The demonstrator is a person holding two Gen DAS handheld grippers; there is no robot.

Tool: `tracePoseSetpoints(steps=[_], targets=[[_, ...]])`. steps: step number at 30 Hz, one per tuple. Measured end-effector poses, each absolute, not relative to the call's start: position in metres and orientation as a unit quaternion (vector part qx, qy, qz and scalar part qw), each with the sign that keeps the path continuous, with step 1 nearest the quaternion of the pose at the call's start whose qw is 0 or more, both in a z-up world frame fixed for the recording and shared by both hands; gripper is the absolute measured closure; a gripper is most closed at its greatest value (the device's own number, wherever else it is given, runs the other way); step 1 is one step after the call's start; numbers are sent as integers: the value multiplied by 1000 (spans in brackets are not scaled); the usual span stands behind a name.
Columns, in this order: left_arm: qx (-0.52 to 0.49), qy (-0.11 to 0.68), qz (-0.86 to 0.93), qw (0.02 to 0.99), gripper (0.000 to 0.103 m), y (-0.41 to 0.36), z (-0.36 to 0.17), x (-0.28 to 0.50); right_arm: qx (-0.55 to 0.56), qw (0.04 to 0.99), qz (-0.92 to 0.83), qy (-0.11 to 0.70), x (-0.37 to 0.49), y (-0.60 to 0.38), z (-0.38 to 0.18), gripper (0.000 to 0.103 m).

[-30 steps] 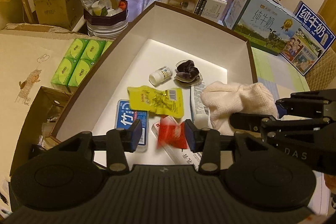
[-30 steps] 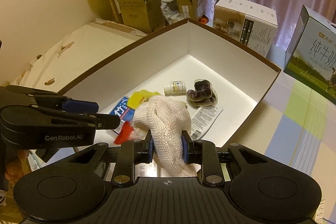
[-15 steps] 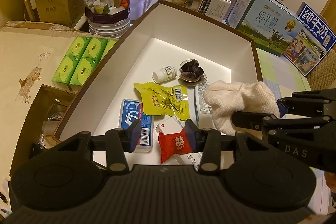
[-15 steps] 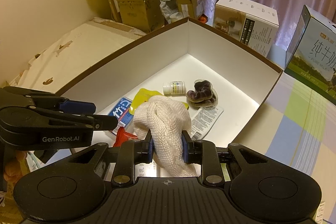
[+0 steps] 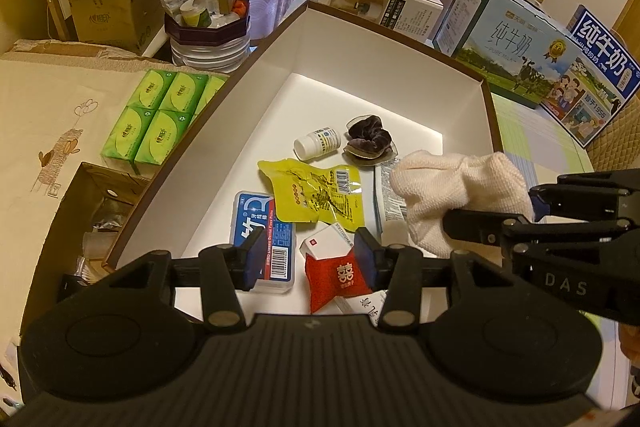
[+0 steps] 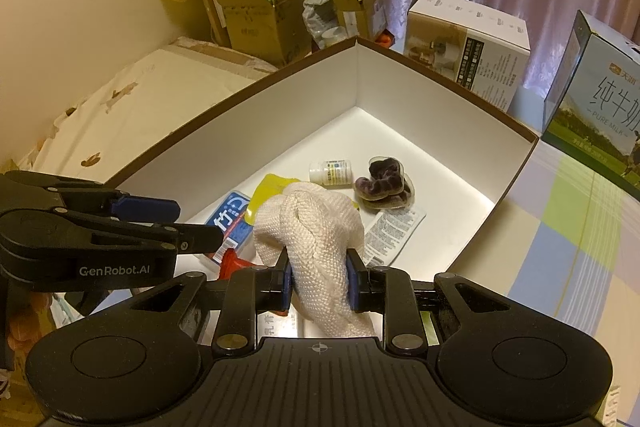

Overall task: Organize objects
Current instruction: 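Open the left tool to drop the candy while the right tool releases the cloth, then raise both open tools away from the items in the storage box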

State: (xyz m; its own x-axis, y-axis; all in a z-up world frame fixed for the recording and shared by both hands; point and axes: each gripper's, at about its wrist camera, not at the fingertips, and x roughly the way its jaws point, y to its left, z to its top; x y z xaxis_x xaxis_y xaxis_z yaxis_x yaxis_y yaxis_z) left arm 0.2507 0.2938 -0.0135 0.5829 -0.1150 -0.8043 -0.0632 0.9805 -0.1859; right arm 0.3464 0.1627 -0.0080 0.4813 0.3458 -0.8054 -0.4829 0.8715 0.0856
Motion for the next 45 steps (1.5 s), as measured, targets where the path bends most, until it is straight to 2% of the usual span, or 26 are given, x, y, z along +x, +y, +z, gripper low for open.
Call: tracePoseSetpoints(steps=[7,9,11,14,27,35,45], targets=[[-98,456,-12,884,56,299,-14,251,-45,876,243,414,350,159,-2,80],[-98,455,-9,885,52,299,-13,251,-29,883,241,403,352,157,1,74],[-98,454,-8,886,51,297,-13,251,-26,887,241,393,352,156,5,63],[-98,454,-5,886,47,296,-13,251,-33,887,242,393,353,156,7,56],[-98,454,3,886,35,293,-12,250,-37,878,229,419,349,146,-4,48],[-97,450,8,888,25,292,-9,246,-36,879,225,420,342,144,-3,42],[-92,441,13,893,20,288,3,237,-30,882,225,413,330,139,3,36]])
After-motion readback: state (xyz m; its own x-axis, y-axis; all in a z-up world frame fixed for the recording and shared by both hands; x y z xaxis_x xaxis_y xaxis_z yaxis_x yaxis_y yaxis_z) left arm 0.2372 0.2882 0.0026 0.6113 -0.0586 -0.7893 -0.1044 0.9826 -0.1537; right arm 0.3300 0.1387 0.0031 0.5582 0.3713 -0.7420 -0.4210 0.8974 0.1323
